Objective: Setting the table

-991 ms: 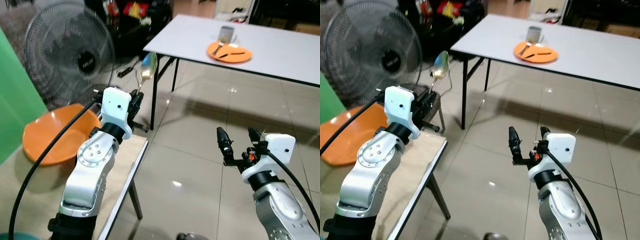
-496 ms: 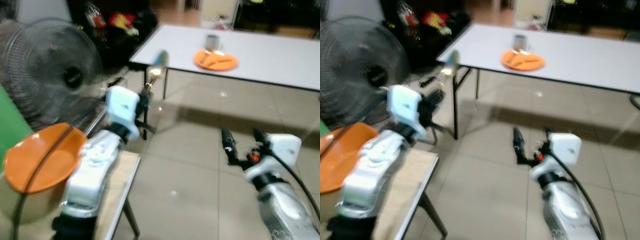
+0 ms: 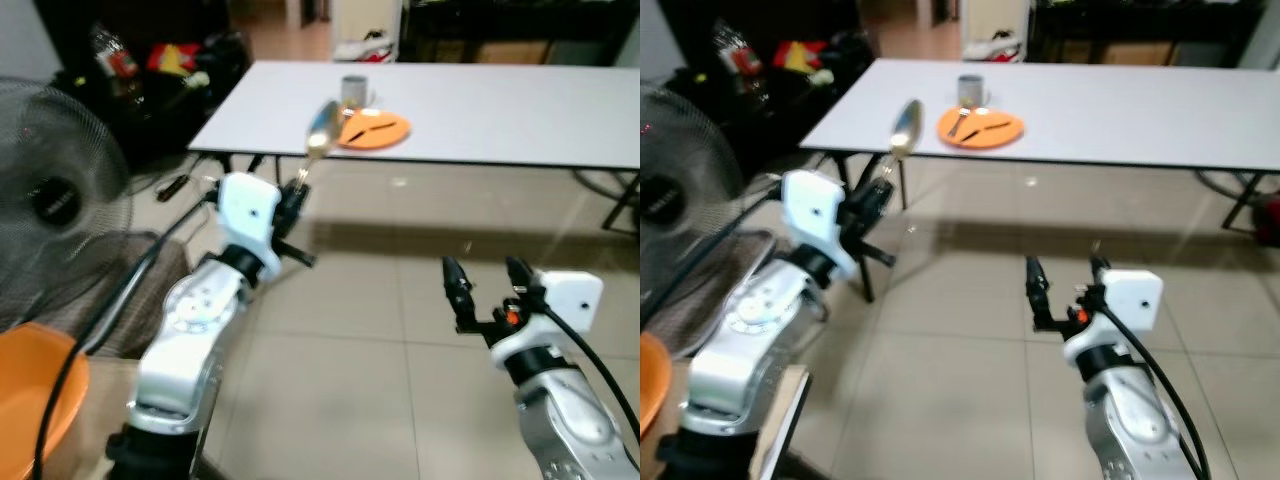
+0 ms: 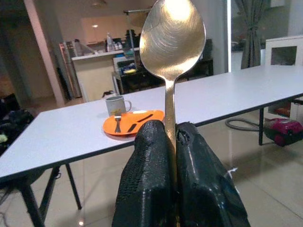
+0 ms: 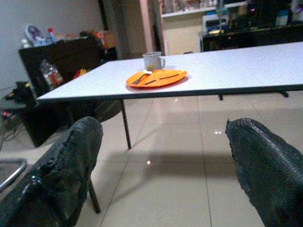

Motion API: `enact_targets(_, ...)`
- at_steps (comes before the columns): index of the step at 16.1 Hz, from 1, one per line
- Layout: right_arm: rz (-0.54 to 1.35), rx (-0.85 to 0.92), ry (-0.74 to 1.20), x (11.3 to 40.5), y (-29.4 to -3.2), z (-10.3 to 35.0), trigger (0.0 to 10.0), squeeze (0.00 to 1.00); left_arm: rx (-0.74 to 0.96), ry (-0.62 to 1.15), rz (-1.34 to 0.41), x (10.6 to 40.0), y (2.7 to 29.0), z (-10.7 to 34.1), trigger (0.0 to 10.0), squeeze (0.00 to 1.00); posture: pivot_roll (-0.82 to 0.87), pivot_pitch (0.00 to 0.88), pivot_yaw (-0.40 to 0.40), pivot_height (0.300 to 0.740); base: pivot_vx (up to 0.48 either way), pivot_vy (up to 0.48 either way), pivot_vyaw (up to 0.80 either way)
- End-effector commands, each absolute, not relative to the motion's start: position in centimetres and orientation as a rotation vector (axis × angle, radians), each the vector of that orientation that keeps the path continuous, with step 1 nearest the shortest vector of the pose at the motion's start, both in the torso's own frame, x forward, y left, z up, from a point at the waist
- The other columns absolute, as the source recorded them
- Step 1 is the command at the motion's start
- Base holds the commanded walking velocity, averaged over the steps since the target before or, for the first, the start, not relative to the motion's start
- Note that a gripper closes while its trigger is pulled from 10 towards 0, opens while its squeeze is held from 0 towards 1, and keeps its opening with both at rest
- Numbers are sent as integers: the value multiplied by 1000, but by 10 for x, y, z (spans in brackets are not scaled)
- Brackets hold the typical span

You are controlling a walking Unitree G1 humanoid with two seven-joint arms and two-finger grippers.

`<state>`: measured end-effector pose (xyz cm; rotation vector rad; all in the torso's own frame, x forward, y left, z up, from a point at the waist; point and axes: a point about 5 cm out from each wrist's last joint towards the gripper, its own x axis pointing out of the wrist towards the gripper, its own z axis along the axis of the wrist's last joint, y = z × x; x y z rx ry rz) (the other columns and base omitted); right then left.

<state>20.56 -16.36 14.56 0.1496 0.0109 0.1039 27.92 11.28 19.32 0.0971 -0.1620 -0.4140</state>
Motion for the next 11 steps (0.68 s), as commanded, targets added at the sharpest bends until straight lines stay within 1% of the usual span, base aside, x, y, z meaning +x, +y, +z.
enact_targets(1, 103, 139, -17, 205, -165, 151, 10000, 0, 97, -168, -413, 281, 112, 195, 10000, 0, -44, 0, 36, 740, 356, 0, -550)
enact_targets(4, 96, 113, -11, 207, -166, 150, 10000, 0, 112, -141, -354, 286, 119, 191, 10000, 0, -42, 0, 35, 740, 366, 0, 0)
enact_targets(8, 72, -33, 17, 215, -166, 140, 10000, 0, 154, -60, -285, 285, 142, 171, 10000, 0, -26, 0, 20, 740, 361, 0, 0)
enact_targets(11, 91, 16, 40, 216, -169, 138, 10000, 0, 184, -14, -265, 279, 150, 157, 10000, 0, -19, 0, 4, 740, 356, 0, 0)
